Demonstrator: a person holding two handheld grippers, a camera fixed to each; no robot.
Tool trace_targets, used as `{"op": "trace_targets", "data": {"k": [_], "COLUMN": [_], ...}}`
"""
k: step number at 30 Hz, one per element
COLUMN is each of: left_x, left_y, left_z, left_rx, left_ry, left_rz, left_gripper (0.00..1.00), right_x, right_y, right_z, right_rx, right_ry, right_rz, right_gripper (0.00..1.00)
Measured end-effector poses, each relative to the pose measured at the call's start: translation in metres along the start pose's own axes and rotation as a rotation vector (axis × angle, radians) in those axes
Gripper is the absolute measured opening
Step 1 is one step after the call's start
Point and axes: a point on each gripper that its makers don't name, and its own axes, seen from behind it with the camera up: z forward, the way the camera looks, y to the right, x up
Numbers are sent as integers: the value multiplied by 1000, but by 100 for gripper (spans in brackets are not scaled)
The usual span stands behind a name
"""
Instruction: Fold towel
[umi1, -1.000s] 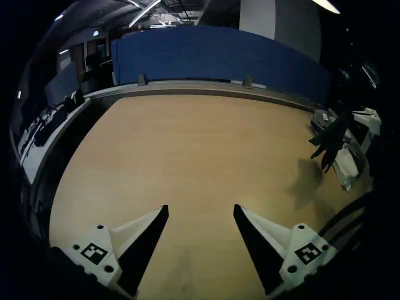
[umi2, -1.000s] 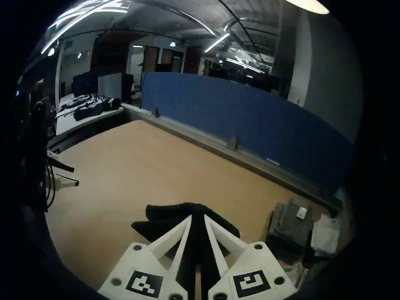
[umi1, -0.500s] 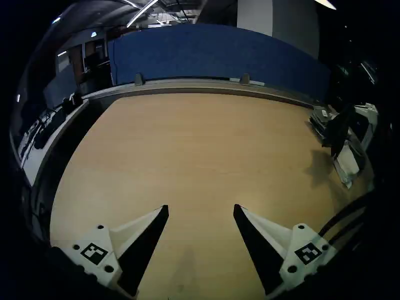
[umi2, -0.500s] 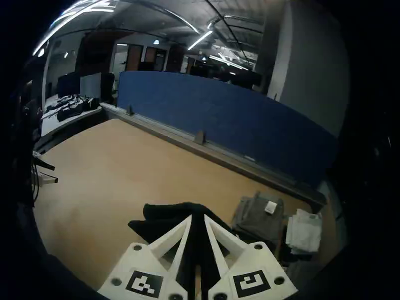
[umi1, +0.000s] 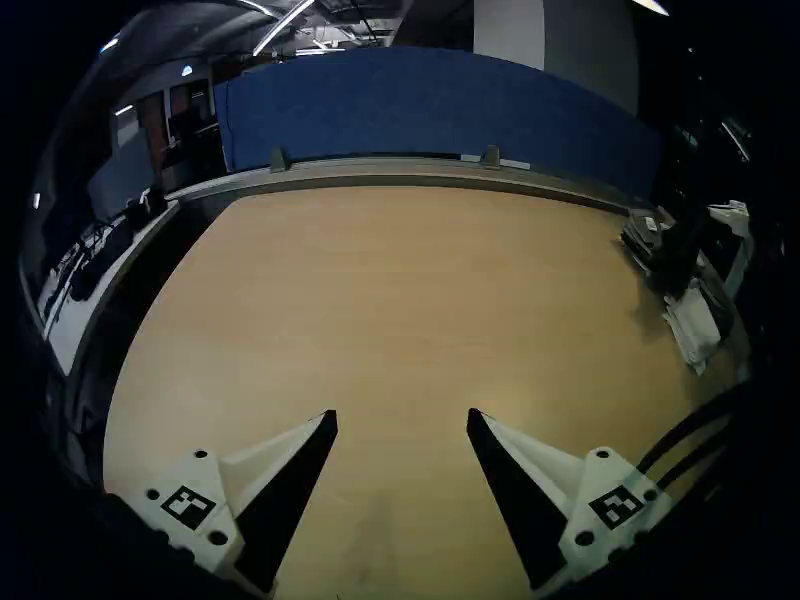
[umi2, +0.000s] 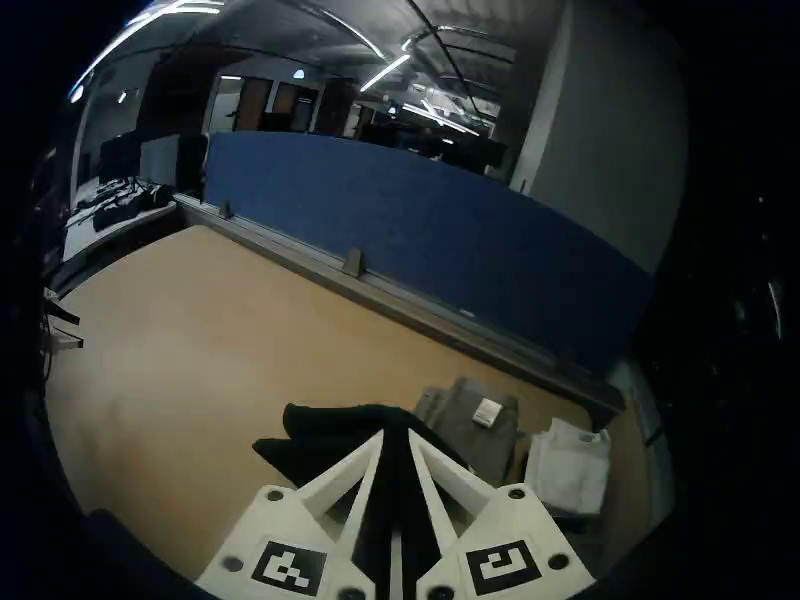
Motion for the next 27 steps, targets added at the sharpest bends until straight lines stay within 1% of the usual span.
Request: {"op": "trace_targets", "data": {"k": [8, 13, 20, 23, 27], "left_x": [1, -1, 0, 1, 2], "left_y": [2, 3, 4, 4, 5], "left_z": [1, 1, 0, 0, -1], "left_rx": [2, 3, 6, 7, 6], "left_ry": [-2, -5, -5, -4, -3], "left_rz": [7, 6, 13, 14, 14], "left_gripper": [97, 97, 97, 97, 97], "right_x": [-4, -6, -13, -19, -35], "right_y": [27, 37, 39, 39, 39], "right_z": [7, 10, 13, 9, 1], "right_rx": [-32, -43, -45, -44, -48], "right_ry": [-10, -16, -25, -32, -50], "right_rz": [0, 3, 10, 8, 15], "right_gripper": [2, 2, 2, 2, 2]}}
